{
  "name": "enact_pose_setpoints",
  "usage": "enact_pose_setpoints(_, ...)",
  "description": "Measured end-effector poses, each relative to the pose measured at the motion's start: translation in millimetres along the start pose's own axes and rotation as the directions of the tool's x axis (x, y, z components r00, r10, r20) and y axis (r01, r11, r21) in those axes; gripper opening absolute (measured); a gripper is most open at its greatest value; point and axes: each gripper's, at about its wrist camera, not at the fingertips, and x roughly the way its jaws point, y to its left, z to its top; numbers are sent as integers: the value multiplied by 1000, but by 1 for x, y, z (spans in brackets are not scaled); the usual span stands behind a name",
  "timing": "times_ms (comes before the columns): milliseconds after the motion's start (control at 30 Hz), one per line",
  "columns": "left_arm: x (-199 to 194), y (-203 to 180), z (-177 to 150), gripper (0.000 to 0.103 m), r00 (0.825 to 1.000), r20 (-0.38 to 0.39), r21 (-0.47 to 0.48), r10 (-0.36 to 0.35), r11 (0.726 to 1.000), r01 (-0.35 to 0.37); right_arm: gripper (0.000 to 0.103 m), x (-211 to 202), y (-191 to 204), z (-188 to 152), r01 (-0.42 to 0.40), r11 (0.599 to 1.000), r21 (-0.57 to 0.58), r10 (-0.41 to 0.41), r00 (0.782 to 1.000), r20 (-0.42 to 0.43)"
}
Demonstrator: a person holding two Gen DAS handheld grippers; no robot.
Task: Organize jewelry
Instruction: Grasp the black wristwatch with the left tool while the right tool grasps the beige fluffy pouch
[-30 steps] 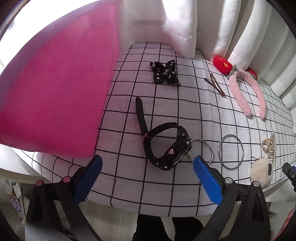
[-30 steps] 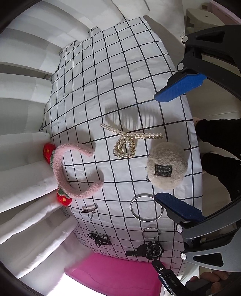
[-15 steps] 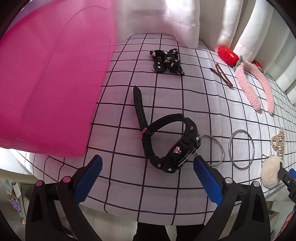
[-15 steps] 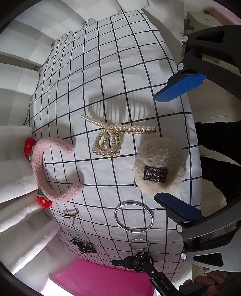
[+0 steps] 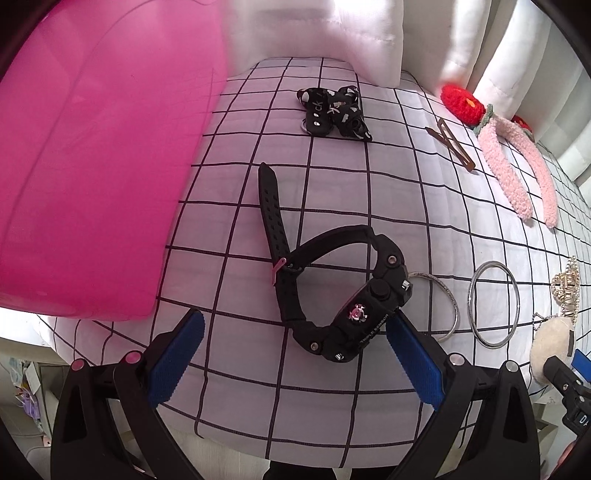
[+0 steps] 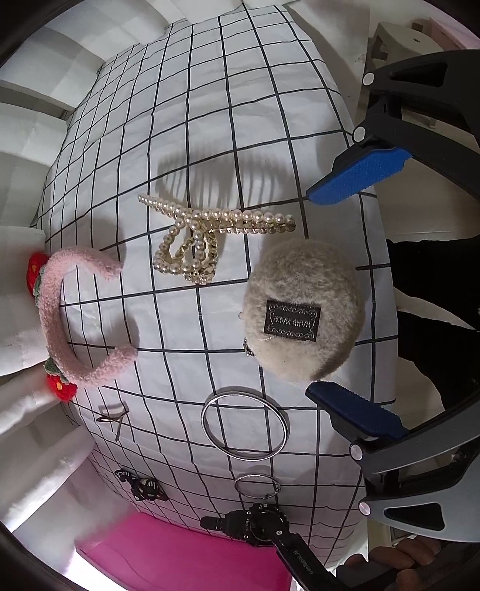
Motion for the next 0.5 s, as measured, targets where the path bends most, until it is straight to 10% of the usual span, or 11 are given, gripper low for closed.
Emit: enact_pose_setpoints(500,18,-1,3,98,998,-3,-29,-69,997,69,94,25,12,-1,22,999,-35,-22,1000,-10)
